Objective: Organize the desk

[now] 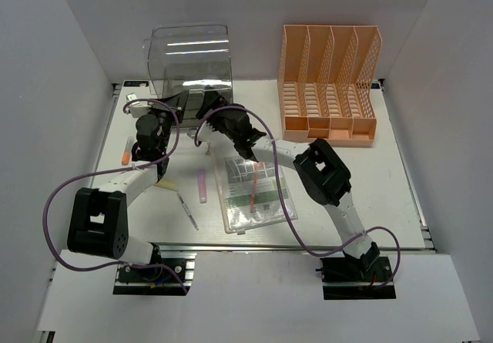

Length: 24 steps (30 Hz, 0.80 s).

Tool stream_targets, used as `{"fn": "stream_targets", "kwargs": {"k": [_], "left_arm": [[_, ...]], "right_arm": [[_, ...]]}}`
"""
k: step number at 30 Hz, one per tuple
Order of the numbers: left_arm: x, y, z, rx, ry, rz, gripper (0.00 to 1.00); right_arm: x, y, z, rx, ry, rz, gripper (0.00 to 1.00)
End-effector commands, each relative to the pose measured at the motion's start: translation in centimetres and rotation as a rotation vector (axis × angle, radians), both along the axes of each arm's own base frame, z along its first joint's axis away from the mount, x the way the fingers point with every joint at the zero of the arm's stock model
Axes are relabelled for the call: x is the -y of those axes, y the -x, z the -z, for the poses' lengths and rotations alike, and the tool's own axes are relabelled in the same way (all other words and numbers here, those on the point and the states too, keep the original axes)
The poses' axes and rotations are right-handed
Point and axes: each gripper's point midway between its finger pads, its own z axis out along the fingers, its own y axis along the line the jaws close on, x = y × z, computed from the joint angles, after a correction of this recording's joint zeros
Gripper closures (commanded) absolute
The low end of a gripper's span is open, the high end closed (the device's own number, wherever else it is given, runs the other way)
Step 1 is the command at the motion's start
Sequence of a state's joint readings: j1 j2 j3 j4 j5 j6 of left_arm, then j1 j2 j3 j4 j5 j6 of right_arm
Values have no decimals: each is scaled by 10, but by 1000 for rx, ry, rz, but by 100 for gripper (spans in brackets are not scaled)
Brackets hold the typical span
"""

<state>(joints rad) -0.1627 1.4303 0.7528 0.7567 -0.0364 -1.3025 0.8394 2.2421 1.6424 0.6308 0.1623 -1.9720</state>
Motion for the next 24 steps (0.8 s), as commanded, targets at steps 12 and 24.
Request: {"fn": "stream_targets", "kwargs": {"k": [12, 24], "left_arm": [[3, 12, -46, 129, 23, 30, 100], [3, 12, -45, 123, 21, 33, 100]], "right_arm": [[10, -41, -8, 152, 224, 168, 87], [17, -32, -12, 142, 243, 149, 28]]}}
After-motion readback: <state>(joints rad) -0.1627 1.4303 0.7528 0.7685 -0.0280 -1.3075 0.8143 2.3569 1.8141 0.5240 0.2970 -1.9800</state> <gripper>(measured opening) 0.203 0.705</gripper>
